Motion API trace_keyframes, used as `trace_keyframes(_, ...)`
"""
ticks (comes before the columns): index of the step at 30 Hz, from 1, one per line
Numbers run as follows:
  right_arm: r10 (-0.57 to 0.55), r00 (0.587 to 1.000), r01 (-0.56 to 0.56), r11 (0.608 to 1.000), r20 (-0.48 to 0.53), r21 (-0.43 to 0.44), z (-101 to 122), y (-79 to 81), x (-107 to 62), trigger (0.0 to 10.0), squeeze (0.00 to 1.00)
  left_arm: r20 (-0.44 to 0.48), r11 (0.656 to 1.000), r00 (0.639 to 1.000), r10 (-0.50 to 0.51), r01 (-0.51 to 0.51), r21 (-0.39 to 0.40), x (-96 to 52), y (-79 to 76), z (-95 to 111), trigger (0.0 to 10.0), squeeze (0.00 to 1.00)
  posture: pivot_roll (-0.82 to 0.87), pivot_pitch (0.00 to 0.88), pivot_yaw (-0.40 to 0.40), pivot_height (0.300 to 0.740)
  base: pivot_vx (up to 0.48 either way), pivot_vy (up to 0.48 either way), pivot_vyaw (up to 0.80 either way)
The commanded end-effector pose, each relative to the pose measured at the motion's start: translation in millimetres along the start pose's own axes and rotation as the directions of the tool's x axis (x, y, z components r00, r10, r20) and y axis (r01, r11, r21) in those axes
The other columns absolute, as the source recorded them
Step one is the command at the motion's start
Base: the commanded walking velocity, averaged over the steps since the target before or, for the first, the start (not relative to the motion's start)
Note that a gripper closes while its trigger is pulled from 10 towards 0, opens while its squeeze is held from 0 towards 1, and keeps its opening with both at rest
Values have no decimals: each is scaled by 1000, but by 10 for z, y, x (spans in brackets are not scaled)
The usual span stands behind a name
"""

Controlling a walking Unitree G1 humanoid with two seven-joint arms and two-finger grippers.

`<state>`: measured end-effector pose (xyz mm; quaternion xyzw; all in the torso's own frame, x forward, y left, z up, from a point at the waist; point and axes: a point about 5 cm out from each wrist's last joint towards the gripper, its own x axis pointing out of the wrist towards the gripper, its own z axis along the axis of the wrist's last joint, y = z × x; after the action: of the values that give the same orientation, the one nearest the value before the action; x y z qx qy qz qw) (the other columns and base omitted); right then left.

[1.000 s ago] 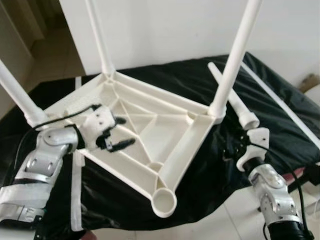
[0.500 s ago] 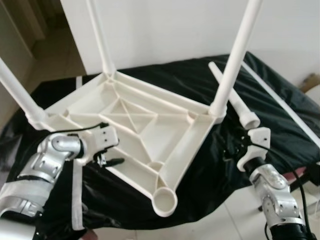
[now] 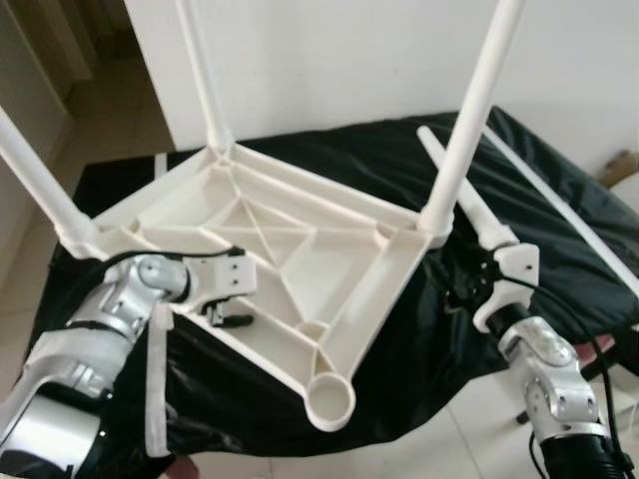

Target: Building children table

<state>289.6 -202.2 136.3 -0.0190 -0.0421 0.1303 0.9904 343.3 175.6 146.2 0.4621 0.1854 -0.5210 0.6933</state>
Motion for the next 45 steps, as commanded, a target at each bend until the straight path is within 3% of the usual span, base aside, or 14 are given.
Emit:
trace_keyframes(1,8,1000,-8,1000,-19,-1,-24,12,17,10000,0,-33,998,998,59,-59,-13,27,23,-44,10000,0,-59,11,32,740,0,0,0)
trace_keyframes(4,9,1000,-9,1000,-17,-2,-21,15,22,10000,0,-39,999,998,42,-43,-21,35,25,-58,10000,0,-63,13,39,740,0,0,0)
trace_keyframes(8,-4,1000,4,1000,-12,-8,-11,4,13,10000,0,-62,981,997,51,-62,-184,37,82,-165,10000,0,-71,16,57,740,0,0,0)
trace_keyframes(9,-11,1000,11,1000,-12,-9,-11,-6,3,10000,0,-61,961,994,88,-101,-256,31,138,-176,10000,0,-73,18,61,740,0,0,0)
trace_keyframes(13,-21,1000,21,1000,-14,-7,-18,-17,-12,10000,0,-64,934,988,139,-152,-322,19,220,-184,10000,0,-71,20,64,740,0,0,0)
trace_keyframes(19,-24,1000,24,1000,-14,-8,-16,-12,-2,10000,0,-23,915,995,95,-96,-391,15,220,-173,10000,0,-72,23,70,740,0,0,0)
trace_keyframes(25,-27,1000,26,1000,-11,-7,-10,6,11,10000,0,27,847,995,98,-69,-526,9,280,-129,10000,0,-72,31,86,740,0,0,0)
trace_keyframes(26,-27,1000,26,1000,-11,-8,-9,19,8,10000,0,74,771,991,115,-42,-635,-2,334,-74,10000,0,-70,36,92,740,0,0,0)
trace_keyframes(29,-28,1000,28,1000,-10,-6,-8,26,2,10000,0,93,749,990,106,-18,-663,-23,353,-53,10000,0,-69,37,96,740,0,0,0)
trace_keyframes(31,-34,999,34,999,-10,-5,-16,30,-4,10000,0,103,712,987,121,-15,-702,-67,389,-35,10000,0,-65,41,106,740,0,0,0)
trace_keyframes(37,-44,999,44,999,-9,5,-34,47,-15,10000,0,101,724,989,106,-7,-690,-117,391,-32,10000,0,-57,41,120,740,0,0,0)
trace_keyframes(41,-46,999,46,999,-5,9,-39,72,-3,10000,0,166,800,984,60,52,-598,-96,322,31,10000,0,-64,40,121,740,0,0,0)
trace_keyframes(43,-46,999,46,999,-3,9,-33,74,4,10000,0,244,881,967,75,50,-470,-111,311,128,10000,0,-68,38,119,740,0,0,0)
trace_keyframes(45,-47,999,47,999,-1,7,-28,70,7,10000,0,360,917,931,61,90,-389,-168,260,225,10000,0,-71,37,116,740,0,0,0)
